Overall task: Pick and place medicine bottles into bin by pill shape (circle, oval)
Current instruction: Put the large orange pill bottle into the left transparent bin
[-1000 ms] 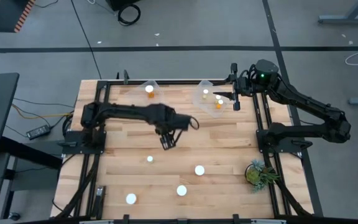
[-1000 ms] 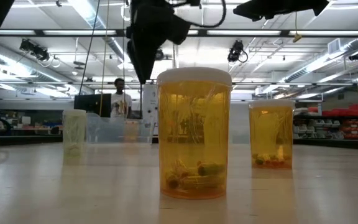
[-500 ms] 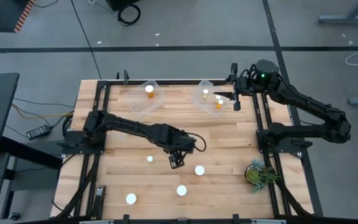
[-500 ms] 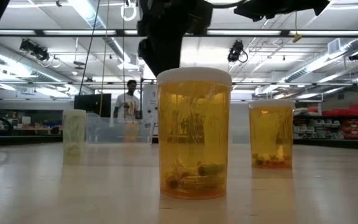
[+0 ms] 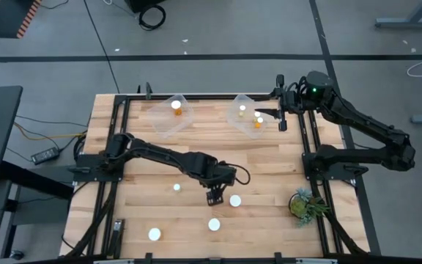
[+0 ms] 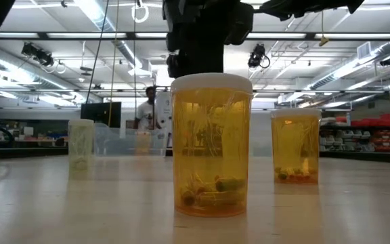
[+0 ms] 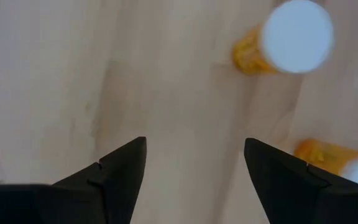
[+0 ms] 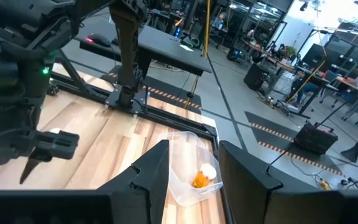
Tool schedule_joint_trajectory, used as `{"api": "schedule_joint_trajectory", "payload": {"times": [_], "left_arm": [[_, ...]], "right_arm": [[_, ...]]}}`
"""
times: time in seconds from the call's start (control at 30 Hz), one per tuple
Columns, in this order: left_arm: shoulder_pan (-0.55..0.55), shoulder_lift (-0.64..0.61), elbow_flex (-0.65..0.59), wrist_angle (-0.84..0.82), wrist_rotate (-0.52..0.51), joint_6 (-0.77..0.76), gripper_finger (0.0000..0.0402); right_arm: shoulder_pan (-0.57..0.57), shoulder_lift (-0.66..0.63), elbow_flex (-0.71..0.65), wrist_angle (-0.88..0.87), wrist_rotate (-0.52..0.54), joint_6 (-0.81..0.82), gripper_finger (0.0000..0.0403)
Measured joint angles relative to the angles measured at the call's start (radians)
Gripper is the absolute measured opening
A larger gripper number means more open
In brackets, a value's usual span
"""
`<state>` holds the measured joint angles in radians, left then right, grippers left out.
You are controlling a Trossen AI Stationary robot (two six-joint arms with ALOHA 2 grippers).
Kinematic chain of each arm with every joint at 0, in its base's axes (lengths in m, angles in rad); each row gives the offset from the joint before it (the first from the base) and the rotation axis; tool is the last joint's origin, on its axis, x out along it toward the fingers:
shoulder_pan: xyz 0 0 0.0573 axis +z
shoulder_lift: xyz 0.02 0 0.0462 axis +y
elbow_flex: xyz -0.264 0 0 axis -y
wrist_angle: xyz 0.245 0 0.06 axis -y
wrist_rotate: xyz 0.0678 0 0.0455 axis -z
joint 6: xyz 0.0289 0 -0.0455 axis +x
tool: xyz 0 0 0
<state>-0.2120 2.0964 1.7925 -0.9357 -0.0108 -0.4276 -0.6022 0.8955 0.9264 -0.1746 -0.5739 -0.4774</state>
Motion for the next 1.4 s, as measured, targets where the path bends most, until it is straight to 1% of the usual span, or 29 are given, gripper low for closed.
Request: {"api": "schedule_joint_trajectory", "payload": {"times": [0.13,0.23,0.3,0.5,0.67,0.77,0.93,1.0,1.23,1.4], "left_arm": [[-0.003,0.0,0.006,0.0,0.111,-0.012,0.0282],[-0.013,0.0,0.047,-0.035,0.192,-0.063,0.0281],[-0.032,0.0,0.079,-0.095,0.205,-0.116,0.0281],[-0.117,0.0,0.172,-0.279,0.215,-0.326,0.0281],[-0.207,-0.001,0.192,-0.398,0.216,-0.553,0.0278],[-0.269,-0.001,0.191,-0.477,0.211,-0.668,0.0268],[-0.364,-0.001,0.191,-0.579,0.117,-0.843,0.0241],[-0.396,-0.001,0.191,-0.622,0.097,-0.893,0.0228],[-0.485,-0.004,0.166,-0.633,0.074,-1.011,0.0181],[-0.544,-0.002,0.138,-0.627,0.092,-1.177,0.0148]], "right_arm": [[0.0,0.0,0.0,-0.004,0.0,0.001,0.0147],[0.001,0.004,0.0,-0.003,0.0,0.001,0.0147],[0.003,0.01,0.0,-0.002,-0.001,0.001,0.0147],[0.003,0.021,0.0,0.02,-0.002,0.003,0.0147],[0.008,0.021,0.0,0.04,-0.003,0.027,0.0147],[0.024,0.021,0.0,0.042,-0.003,0.027,0.0147],[0.068,0.021,0.0,0.068,-0.003,0.006,0.0147],[0.085,0.021,0.0,0.098,-0.004,0.003,0.0147],[0.102,0.027,0.0,0.123,-0.004,-0.028,0.0147],[0.092,0.048,0.0,0.126,0.0,-0.046,0.0147]]}}
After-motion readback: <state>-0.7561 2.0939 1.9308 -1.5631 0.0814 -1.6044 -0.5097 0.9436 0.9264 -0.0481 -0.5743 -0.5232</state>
